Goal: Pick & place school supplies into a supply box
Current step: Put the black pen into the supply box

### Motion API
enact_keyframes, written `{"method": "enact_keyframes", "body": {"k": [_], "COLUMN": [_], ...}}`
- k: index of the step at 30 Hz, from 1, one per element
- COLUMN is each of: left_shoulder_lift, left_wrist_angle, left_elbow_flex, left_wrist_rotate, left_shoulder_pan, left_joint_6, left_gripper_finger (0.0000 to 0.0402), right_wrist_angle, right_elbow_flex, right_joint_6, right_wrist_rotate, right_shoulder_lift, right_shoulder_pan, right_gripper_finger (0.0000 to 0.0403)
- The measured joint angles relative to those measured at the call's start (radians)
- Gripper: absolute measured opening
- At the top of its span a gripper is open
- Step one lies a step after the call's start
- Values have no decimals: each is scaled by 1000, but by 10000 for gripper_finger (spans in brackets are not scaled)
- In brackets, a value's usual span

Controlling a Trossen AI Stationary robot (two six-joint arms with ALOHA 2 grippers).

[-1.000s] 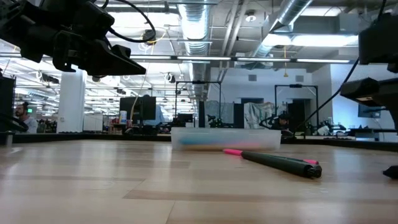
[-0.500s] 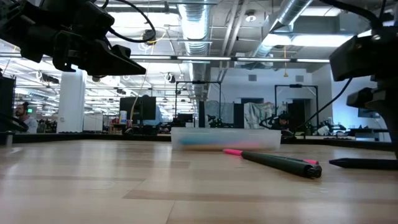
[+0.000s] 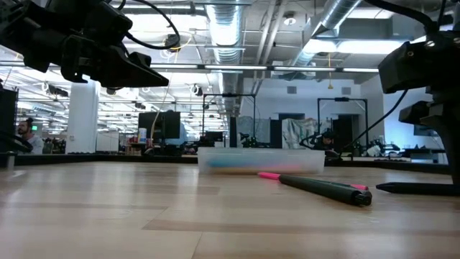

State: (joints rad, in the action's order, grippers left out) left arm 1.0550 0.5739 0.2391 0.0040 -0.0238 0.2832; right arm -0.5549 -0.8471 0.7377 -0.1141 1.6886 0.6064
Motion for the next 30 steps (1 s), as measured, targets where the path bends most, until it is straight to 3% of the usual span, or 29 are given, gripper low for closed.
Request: {"method": "enact_keyframes", "body": {"k": [10, 19, 30], "left_shoulder_lift": [0, 0, 0], "left_wrist_angle": [-1, -1, -1], "left_elbow_flex": [0, 0, 0], "left_wrist_rotate": [0, 0, 0], "left_shoulder_pan": [0, 0, 0], "left_joint_6": [0, 0, 0], "left_gripper_finger": [129, 129, 129], "right_wrist_angle": [22, 24, 28], "right_elbow_flex": [2, 2, 1], "right_joint_6": [-161, -170, -170], "right_wrist_rotate": [-9, -7, -16], "right_shoulder_lift": [0, 1, 1], "right_shoulder_pan": [2, 2, 2], "right_gripper_finger": [34, 45, 11]}}
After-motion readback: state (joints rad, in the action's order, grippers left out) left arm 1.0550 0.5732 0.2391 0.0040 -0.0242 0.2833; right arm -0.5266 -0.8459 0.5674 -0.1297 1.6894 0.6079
